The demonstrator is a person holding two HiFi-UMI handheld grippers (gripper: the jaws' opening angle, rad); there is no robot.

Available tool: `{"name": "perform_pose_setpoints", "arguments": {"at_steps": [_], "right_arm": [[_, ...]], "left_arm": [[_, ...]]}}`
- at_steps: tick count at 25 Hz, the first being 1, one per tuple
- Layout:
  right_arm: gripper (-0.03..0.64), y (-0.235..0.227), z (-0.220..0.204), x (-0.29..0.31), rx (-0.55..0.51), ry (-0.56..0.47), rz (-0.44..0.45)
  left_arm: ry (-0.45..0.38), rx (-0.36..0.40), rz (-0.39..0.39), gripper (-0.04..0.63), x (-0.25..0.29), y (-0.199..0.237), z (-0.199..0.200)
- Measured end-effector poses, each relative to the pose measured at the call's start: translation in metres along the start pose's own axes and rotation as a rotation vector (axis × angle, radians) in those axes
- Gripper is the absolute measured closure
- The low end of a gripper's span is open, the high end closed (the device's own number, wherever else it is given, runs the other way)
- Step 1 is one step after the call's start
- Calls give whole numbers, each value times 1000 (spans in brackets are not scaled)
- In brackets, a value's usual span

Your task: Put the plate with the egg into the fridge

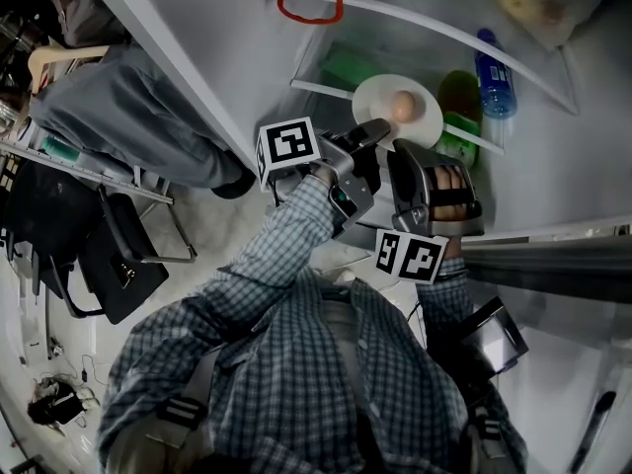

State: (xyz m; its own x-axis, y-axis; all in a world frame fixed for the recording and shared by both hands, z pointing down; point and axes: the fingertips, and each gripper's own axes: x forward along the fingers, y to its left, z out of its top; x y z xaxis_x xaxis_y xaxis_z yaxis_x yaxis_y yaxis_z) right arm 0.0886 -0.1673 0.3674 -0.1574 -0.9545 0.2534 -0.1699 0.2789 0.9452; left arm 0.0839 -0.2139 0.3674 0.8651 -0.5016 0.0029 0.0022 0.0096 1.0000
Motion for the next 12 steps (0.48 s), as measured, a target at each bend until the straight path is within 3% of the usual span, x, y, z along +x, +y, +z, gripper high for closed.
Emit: {"name": "perform_pose_setpoints", "arguments": {"at_steps": [2,5,12], "right_arm": [[588,-2,0,1,-32,13,-9],[597,-4,3,3,-86,24,-7],[597,-4,0,5,-105,55,-16]], "left_arm": [[-1,-5,1,558,0,1,0],[-4,-7,-1,558,-1,1,2],[-14,-11,-8,558,-1,-2,3]]}}
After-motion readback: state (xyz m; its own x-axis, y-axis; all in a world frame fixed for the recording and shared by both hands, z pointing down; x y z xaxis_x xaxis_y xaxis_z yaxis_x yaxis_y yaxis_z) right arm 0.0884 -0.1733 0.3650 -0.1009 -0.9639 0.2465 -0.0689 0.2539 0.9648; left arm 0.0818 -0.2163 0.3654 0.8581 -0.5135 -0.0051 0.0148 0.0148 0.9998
